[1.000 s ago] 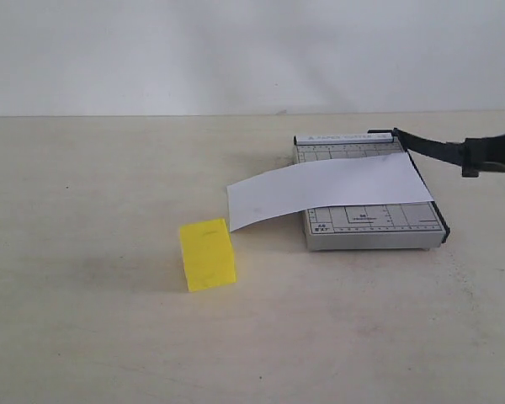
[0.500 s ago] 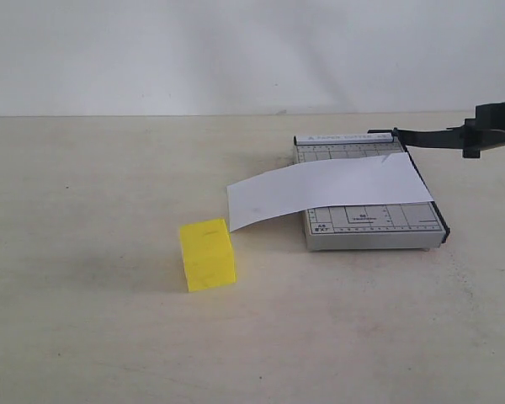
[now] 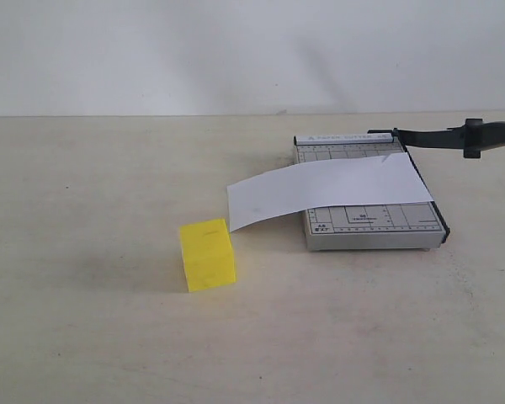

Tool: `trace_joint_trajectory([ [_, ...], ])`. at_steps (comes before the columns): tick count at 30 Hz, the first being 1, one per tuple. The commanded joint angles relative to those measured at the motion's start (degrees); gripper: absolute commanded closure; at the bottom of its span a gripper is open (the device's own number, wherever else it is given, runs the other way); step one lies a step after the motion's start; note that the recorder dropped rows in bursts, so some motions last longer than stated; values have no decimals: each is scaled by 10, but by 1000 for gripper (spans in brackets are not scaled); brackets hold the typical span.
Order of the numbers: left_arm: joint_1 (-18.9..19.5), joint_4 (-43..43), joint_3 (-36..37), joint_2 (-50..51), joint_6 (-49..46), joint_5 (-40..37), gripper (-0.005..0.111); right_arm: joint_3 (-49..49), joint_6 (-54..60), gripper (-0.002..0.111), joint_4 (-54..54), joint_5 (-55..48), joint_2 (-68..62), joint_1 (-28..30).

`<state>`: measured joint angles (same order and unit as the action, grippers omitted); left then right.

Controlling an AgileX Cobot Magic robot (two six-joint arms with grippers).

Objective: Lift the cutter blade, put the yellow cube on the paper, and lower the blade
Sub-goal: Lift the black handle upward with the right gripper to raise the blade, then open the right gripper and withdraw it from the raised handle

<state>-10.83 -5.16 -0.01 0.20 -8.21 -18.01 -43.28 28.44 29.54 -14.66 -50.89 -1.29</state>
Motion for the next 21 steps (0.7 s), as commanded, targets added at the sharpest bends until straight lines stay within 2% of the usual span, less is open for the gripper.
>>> trace_joint_trajectory([
  [1, -4, 0, 0, -2, 0, 5, 102, -3, 6, 68, -3, -6, 77, 2],
  [4, -4, 0, 0, -2, 0, 5, 102, -3, 6, 73, -3, -26, 112, 2],
  [6, -4, 0, 0, -2, 0, 5, 102, -3, 3, 85, -2, -49, 129, 2],
  [8, -4, 0, 0, -2, 0, 5, 102, 3, 2, 104, -1, -64, 144, 2],
  [9, -4, 0, 0, -2, 0, 5, 102, 9, -1, 108, 1, -66, 151, 2],
  [15, -4, 0, 0, -2, 0, 5, 102, 92, -6, 108, 0, -24, 189, 2],
  [21, -4, 0, 0, -2, 0, 5, 102, 236, -14, 108, 58, 143, 254, 2],
])
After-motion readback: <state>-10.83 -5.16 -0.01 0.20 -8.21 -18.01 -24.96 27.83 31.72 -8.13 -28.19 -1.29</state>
